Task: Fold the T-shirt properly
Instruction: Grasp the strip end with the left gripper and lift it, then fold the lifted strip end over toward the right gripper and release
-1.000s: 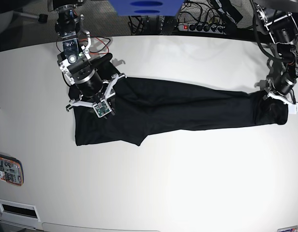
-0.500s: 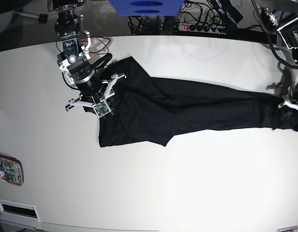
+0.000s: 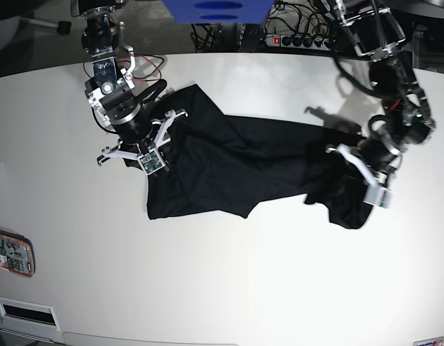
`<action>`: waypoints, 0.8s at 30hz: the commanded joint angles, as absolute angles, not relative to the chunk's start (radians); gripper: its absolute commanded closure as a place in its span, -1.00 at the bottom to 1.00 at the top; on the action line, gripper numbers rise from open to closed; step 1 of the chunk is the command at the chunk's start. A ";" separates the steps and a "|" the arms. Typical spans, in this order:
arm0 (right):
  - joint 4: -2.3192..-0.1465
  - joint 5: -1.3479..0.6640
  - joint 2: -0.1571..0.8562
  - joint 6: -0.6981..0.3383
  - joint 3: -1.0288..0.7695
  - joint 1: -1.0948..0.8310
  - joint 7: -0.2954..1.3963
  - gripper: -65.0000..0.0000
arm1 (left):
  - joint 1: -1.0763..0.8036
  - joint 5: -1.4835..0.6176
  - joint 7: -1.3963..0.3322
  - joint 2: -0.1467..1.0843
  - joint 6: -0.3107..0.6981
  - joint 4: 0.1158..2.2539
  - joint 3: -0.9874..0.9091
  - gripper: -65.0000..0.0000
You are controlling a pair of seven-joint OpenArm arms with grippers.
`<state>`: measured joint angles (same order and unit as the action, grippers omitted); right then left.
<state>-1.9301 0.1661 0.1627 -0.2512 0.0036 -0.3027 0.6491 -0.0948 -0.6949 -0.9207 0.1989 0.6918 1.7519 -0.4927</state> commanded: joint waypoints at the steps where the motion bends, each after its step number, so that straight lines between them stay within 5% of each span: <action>1: -1.952 0.165 0.165 -0.248 0.001 -0.295 0.622 0.58 | -0.085 -0.697 -0.878 0.197 0.698 1.767 -0.467 1.00; 6: -1.952 0.165 0.165 -0.248 0.001 -0.295 0.624 0.58 | -0.090 -0.544 -0.800 0.170 0.698 1.741 -0.381 0.98; 11: -1.952 0.165 0.165 -0.248 0.001 -0.295 0.621 0.58 | -0.093 -0.466 -0.800 0.176 0.698 1.739 -0.297 0.73; 24: -1.952 0.165 0.166 -0.248 0.001 -0.294 0.624 0.58 | -0.038 -0.111 -0.794 0.231 0.698 1.587 0.015 0.68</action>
<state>-1.9301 0.1661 0.1616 -0.2512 0.0036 -0.3027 0.6491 -0.0479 -0.1204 -0.7887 0.2249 0.7055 1.5768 0.0170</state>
